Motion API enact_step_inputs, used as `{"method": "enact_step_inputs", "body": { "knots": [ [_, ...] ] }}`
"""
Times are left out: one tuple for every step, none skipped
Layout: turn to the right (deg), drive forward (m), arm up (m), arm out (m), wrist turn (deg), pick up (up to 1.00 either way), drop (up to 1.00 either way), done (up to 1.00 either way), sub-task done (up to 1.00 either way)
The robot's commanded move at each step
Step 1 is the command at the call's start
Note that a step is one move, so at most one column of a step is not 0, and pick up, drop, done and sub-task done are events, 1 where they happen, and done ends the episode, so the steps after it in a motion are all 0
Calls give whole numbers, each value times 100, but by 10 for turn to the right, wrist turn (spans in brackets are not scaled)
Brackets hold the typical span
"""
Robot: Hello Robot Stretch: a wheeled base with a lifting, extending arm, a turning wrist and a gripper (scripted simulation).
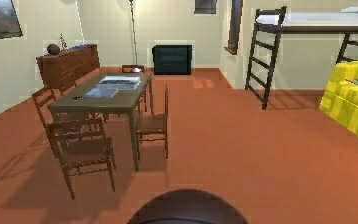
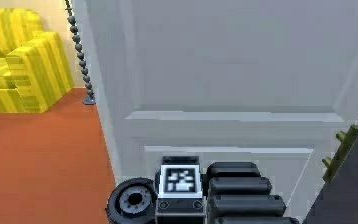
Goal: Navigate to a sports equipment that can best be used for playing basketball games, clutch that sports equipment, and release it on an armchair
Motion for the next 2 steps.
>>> {"method": "enact_step_inputs", "body": {
  "knots": [
    [0, 45, 0, 0, 0, 0, 0, 0, 0],
    [180, 0, 0, 0, 0, 0, 0, 0, 0]
  ]
}}
